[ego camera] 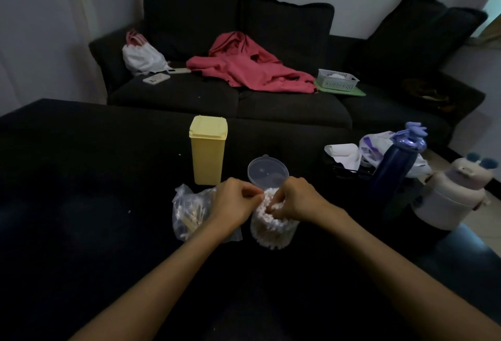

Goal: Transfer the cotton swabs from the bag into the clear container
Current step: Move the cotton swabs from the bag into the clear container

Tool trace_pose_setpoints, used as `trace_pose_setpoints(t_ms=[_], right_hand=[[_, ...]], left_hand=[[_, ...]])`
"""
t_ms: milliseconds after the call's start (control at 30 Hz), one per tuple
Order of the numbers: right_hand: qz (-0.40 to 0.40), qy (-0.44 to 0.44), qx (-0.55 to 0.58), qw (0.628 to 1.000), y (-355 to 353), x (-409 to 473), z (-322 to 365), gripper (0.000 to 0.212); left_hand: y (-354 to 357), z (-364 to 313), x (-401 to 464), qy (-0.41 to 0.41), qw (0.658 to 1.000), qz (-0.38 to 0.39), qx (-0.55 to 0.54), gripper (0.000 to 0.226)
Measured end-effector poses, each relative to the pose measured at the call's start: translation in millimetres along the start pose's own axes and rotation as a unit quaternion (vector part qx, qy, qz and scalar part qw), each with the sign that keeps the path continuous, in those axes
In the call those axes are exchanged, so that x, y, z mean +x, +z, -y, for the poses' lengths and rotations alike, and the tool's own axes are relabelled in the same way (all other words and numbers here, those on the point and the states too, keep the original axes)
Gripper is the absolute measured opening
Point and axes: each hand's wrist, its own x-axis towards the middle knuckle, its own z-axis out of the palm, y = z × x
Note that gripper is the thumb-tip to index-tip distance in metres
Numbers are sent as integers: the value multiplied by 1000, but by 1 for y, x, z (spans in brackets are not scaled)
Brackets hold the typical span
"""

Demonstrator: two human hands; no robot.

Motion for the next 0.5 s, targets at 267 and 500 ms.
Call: trace_pose_setpoints(t_ms=[267,500], right_hand=[[166,131,444,871,-34,-21,-10,24],[-28,98,421,901,-4,-34,-19,13]], left_hand=[[0,-5,-32,111,992,31,45,40],[0,-5,-55,215,946,97,224,51]])
